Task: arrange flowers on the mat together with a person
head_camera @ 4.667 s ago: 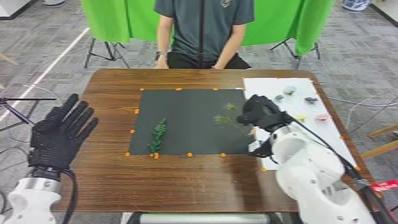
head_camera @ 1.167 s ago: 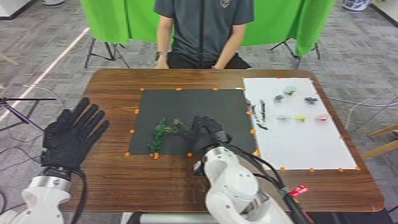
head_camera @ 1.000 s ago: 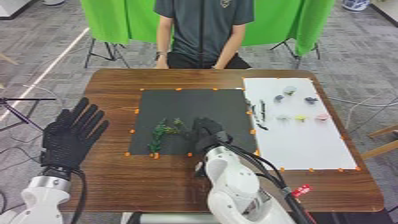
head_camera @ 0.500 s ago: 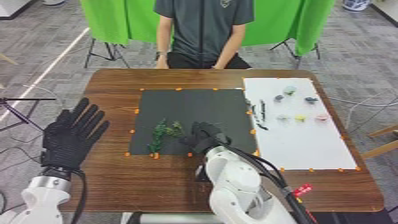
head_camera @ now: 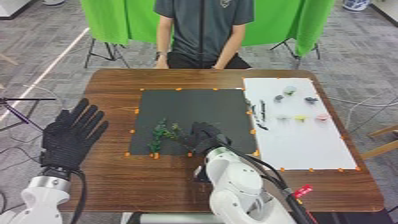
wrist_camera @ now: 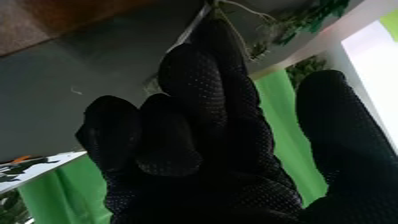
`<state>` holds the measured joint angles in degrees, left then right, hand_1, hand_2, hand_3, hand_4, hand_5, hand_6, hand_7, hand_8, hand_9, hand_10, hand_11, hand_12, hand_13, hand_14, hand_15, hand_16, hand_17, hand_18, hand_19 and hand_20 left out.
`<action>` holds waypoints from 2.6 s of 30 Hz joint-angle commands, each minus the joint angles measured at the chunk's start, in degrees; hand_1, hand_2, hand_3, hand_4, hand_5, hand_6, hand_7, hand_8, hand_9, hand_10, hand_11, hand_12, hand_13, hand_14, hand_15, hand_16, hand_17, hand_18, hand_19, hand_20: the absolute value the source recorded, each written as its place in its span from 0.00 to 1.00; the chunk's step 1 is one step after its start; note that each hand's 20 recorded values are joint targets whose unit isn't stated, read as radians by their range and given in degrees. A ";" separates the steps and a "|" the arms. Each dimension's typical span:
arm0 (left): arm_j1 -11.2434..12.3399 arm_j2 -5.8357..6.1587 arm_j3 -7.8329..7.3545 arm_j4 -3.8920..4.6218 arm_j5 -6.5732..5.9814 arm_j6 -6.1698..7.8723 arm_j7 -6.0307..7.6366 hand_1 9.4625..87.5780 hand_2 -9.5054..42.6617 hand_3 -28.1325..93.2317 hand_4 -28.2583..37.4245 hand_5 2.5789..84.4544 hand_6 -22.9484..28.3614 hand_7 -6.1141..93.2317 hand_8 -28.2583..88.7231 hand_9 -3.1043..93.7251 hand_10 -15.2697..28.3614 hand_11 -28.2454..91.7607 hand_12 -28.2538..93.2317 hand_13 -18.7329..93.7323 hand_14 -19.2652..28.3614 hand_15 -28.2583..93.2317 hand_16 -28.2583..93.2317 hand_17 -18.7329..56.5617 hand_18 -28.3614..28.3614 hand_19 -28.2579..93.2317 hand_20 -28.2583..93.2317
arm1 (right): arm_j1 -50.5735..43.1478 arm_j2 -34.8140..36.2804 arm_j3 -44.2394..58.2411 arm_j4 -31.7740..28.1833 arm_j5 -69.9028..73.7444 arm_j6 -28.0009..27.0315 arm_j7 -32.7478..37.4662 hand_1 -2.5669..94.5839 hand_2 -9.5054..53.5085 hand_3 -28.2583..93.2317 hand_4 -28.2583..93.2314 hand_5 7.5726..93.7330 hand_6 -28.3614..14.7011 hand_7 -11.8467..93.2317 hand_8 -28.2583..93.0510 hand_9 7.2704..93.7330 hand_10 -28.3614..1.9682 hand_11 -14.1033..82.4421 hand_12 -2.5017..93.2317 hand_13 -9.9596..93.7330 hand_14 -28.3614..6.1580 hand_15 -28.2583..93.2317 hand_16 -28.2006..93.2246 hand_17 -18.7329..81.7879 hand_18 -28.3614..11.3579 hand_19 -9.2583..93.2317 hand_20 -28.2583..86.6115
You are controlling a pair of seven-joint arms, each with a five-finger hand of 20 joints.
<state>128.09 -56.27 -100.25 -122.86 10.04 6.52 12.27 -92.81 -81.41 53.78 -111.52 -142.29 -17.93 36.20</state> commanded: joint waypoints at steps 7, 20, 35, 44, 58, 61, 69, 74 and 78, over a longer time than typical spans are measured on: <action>1.12 -0.72 -0.52 0.06 -2.61 -0.28 0.42 0.25 0.44 0.83 0.04 0.44 0.57 0.11 0.18 0.36 0.63 0.31 0.30 0.37 0.63 0.30 0.22 0.20 0.71 0.39 0.33 | -0.81 1.19 -0.07 -1.99 -1.64 3.61 -0.77 0.27 0.39 0.79 0.10 0.83 0.48 0.22 0.15 0.83 0.31 0.66 0.43 0.77 0.28 0.91 0.66 0.70 0.01 1.00 0.67; 2.08 -1.37 -1.93 -0.47 -2.17 -0.32 1.81 0.25 0.44 0.83 0.04 0.44 0.56 0.11 0.18 0.36 0.63 0.31 0.30 0.37 0.63 0.30 0.22 0.20 0.71 0.39 0.33 | 1.33 9.01 8.92 -1.02 8.50 17.32 -2.99 0.27 0.39 0.80 0.10 0.76 0.47 0.23 0.15 0.82 0.28 0.54 0.34 0.74 0.30 0.84 0.57 0.64 0.04 1.00 0.51; 4.12 -0.90 -5.70 -1.59 -2.42 -0.40 4.78 0.25 0.44 0.83 0.04 0.44 0.56 0.11 0.18 0.36 0.63 0.31 0.30 0.37 0.62 0.30 0.22 0.20 0.71 0.39 0.32 | -14.08 17.77 35.00 -8.57 75.66 29.45 -20.25 0.24 0.40 0.86 0.06 0.55 0.43 0.23 0.15 0.58 0.18 0.32 0.20 0.58 0.23 0.62 0.35 0.44 0.14 0.81 0.28; 5.24 -1.15 -7.09 -2.55 -1.71 -0.70 4.94 0.25 0.44 0.83 0.03 0.45 0.59 0.10 0.17 0.36 0.63 0.31 0.30 0.38 0.62 0.29 0.22 0.20 0.71 0.39 0.33 | -23.48 16.45 44.18 -10.59 90.18 25.31 -31.46 0.22 0.38 0.90 0.04 0.44 0.48 0.25 0.13 0.40 0.30 0.26 0.15 0.40 0.39 0.42 0.28 0.31 0.30 0.53 0.31; 5.39 -1.55 -6.65 -2.64 -2.63 0.76 6.01 0.25 0.44 0.83 0.02 0.46 0.56 0.10 0.18 0.37 0.62 0.31 0.30 0.38 0.62 0.30 0.22 0.21 0.71 0.39 0.33 | -28.69 14.94 48.86 -12.58 93.76 19.88 -33.04 0.19 0.36 0.90 0.03 0.42 0.49 0.23 0.14 0.36 0.38 0.24 0.13 0.37 0.45 0.37 0.26 0.28 0.30 0.50 0.32; 5.29 -1.48 -6.52 -2.68 -2.75 0.44 6.12 0.25 0.44 0.83 0.02 0.46 0.56 0.11 0.18 0.38 0.62 0.31 0.30 0.38 0.62 0.31 0.22 0.21 0.71 0.39 0.33 | -29.32 14.62 49.27 -13.03 93.79 20.31 -33.12 0.19 0.36 0.90 0.03 0.42 0.49 0.23 0.14 0.36 0.38 0.24 0.13 0.37 0.45 0.37 0.27 0.28 0.29 0.50 0.32; 5.22 -1.58 -6.12 -2.68 -3.34 0.45 6.34 0.25 0.43 0.83 0.03 0.47 0.55 0.11 0.17 0.38 0.62 0.31 0.30 0.39 0.62 0.31 0.21 0.21 0.71 0.39 0.33 | -31.09 14.28 50.73 -13.86 93.90 21.07 -33.19 0.19 0.36 0.91 0.03 0.43 0.49 0.23 0.14 0.37 0.39 0.24 0.13 0.37 0.44 0.36 0.27 0.27 0.28 0.50 0.33; 6.21 -1.52 -7.21 -3.09 -3.86 0.67 7.38 0.25 0.43 0.83 0.02 0.47 0.55 0.11 0.17 0.38 0.62 0.32 0.30 0.39 0.62 0.31 0.21 0.21 0.71 0.39 0.33 | -31.26 14.82 48.95 -13.64 93.84 23.82 -37.94 0.20 0.37 0.91 0.03 0.44 0.49 0.24 0.14 0.38 0.39 0.25 0.14 0.39 0.44 0.37 0.28 0.28 0.27 0.50 0.33; 6.52 -1.33 -7.03 -3.12 -4.82 0.03 7.97 0.25 0.43 0.83 0.02 0.47 0.56 0.11 0.18 0.38 0.62 0.32 0.30 0.39 0.62 0.31 0.21 0.21 0.71 0.39 0.33 | -31.83 14.47 49.53 -14.06 94.87 23.23 -37.25 0.20 0.37 0.92 0.03 0.44 0.50 0.24 0.14 0.40 0.40 0.25 0.13 0.40 0.44 0.37 0.28 0.28 0.27 0.50 0.33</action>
<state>132.90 -57.27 -106.98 -125.73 6.76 6.63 19.07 -123.17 -66.53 103.20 -124.74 -48.26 4.84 0.17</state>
